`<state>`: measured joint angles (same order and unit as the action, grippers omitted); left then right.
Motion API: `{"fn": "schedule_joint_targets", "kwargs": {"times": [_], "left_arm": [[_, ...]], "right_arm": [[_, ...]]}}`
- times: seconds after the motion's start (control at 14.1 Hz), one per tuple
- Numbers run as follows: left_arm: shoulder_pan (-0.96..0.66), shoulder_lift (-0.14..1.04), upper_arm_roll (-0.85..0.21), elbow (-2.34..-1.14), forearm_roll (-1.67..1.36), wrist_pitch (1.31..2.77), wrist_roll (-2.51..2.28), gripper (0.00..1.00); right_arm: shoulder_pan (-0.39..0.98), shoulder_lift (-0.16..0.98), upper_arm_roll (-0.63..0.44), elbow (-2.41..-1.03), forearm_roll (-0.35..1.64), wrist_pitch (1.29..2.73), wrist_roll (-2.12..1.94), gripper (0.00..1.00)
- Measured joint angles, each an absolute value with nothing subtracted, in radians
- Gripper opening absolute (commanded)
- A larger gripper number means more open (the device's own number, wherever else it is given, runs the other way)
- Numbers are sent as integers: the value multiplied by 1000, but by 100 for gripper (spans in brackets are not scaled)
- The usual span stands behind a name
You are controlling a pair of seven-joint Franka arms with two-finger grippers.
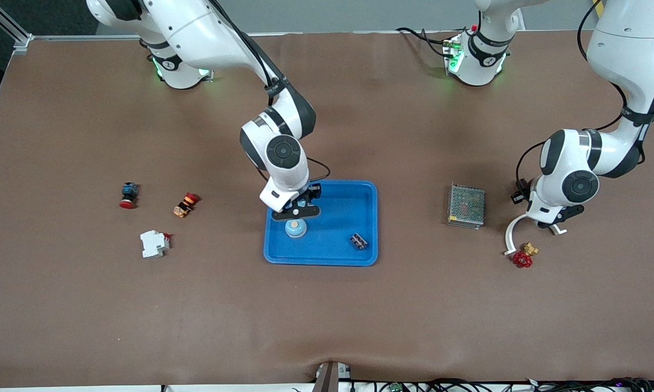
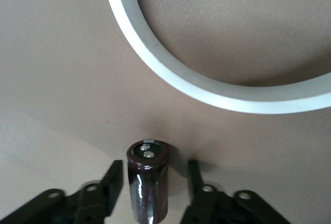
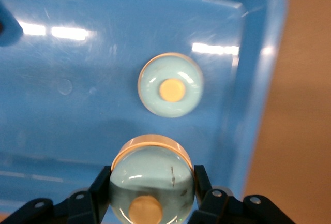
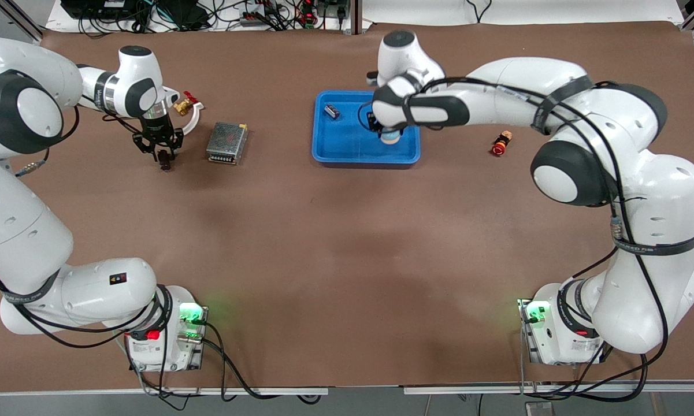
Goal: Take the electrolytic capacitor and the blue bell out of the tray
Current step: 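Place the right gripper's bell near the breaker while the left gripper returns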
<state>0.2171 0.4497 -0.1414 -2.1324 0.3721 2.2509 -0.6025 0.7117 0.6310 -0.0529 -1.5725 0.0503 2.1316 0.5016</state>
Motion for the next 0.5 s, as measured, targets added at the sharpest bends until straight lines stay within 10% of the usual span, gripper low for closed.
{"fn": "schedule_joint_targets", "kwargs": {"times": [0.5], "left_arm": [[214, 428, -200, -2008, 372, 2173, -618, 100]], "right_arm": [[446, 484, -66, -1515, 50, 1868, -62, 45]]}}
